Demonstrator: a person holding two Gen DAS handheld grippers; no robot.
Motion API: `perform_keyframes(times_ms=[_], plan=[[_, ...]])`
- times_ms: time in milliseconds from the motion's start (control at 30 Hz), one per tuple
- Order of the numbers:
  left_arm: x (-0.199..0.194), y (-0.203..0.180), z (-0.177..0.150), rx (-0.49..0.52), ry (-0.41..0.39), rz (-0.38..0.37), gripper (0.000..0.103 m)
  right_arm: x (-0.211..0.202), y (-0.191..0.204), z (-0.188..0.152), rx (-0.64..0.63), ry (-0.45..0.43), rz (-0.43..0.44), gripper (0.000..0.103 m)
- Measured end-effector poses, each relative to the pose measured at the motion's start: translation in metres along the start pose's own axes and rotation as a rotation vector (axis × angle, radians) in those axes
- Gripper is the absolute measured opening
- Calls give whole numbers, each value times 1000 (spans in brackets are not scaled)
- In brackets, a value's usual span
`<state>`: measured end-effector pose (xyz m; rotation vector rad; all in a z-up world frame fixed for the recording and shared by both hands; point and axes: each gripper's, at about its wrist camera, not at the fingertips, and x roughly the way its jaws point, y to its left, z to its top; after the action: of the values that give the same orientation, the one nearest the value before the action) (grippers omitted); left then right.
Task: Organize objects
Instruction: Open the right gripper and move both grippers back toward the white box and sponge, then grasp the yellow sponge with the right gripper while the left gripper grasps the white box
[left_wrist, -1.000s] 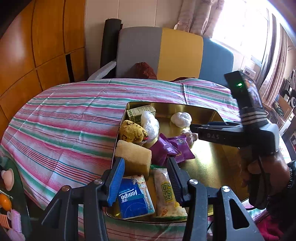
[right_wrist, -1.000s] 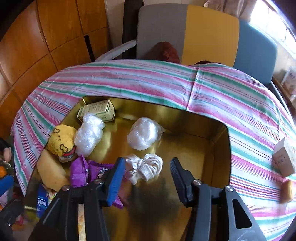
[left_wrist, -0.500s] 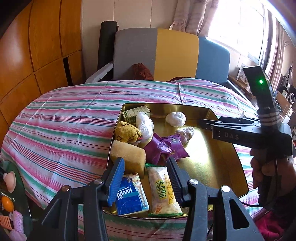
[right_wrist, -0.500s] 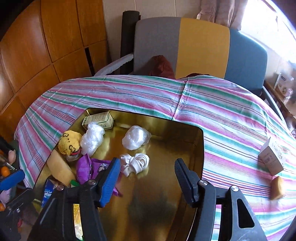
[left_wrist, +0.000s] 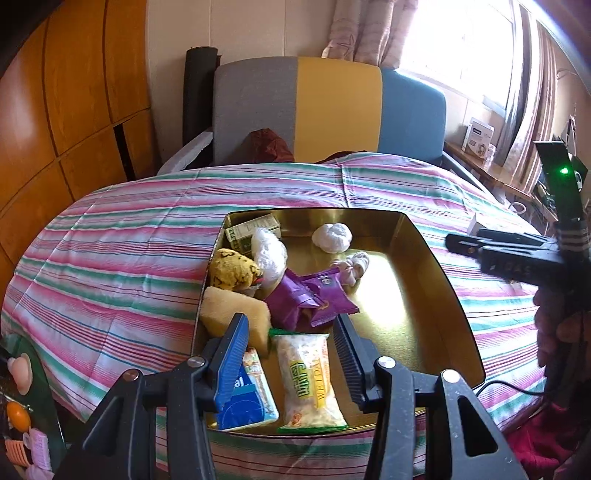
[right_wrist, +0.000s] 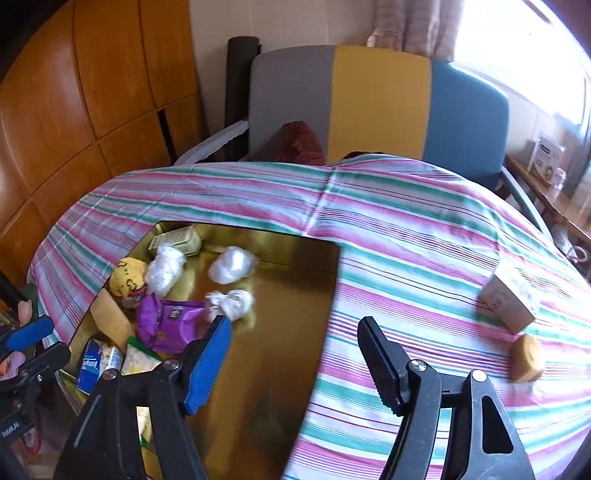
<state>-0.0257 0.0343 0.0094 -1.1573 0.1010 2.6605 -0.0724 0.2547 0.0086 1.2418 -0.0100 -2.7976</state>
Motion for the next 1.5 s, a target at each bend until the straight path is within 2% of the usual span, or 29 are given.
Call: perform_keyframes(times_ms=[133, 867, 1067, 1267, 1400, 1500], plan=[[1, -11, 3, 26, -1, -9, 48, -12, -31, -3, 39, -17, -41, 78], [17, -98, 14, 201, 34, -99, 48, -48, -235, -37, 404, -29, -319, 80], [23, -119, 15, 236, 47, -127, 48, -42, -285, -42, 526, -28, -371, 81], [33, -135, 20, 244, 75, -158, 48, -23, -306, -41, 560, -1, -361, 82], [40, -147, 28, 241, 92, -186, 48, 5, -301, -41, 494, 65, -356, 90], [46, -160, 36, 245, 99, -209, 49, 27, -297, -46, 435, 132, -362, 92]])
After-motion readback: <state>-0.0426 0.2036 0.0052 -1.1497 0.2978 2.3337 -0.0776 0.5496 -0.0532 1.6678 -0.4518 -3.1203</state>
